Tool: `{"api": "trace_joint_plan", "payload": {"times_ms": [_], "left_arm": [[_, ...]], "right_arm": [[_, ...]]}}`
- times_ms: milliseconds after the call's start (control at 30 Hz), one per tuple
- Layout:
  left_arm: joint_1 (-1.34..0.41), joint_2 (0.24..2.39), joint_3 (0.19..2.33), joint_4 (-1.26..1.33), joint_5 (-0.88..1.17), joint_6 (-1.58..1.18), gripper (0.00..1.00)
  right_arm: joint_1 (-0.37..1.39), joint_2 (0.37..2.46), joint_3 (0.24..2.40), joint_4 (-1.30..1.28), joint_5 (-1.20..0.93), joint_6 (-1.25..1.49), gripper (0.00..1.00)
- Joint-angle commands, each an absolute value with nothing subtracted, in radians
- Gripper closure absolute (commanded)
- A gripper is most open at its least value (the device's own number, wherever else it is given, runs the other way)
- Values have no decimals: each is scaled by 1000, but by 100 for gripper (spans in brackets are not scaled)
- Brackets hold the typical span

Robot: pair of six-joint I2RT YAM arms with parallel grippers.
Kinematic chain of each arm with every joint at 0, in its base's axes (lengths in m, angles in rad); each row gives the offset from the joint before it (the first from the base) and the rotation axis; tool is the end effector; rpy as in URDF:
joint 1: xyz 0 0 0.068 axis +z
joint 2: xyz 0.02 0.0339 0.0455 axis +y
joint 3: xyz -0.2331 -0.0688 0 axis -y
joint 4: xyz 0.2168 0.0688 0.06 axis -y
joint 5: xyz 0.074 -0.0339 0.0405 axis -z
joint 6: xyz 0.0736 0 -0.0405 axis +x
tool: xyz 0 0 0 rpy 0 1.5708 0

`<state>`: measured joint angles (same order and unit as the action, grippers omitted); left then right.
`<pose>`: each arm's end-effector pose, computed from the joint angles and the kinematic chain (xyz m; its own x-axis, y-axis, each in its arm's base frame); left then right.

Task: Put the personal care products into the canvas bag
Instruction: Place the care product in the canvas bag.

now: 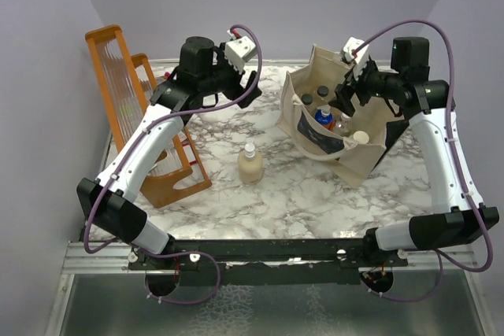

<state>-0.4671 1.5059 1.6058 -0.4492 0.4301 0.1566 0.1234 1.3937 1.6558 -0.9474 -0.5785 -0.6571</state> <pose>0.2960 -0.1837 0.3792 -0.1835 0.2513 -0.9504 0.7975 0.6033 0.0056 0.2707 0.0741 0.3712 -0.1777 -0.5374 -0.8244 -0.7979 0.5691 -0.1989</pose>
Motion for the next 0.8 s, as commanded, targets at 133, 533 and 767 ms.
{"api": "trace_joint_plan", "payload": {"times_ms": [133, 533, 767], "left_arm": [[-461, 1483, 1709, -460, 270, 164, 15], [-322, 1500, 1788, -414, 202, 68, 12], [-255, 1504, 1814, -389, 202, -5, 12]], "right_arm": [[255, 1355, 1678, -822, -727, -575, 12], [536, 1418, 1710, -828, -833, -662, 11], [678, 1486, 1708, -807, -765, -689, 11]]}}
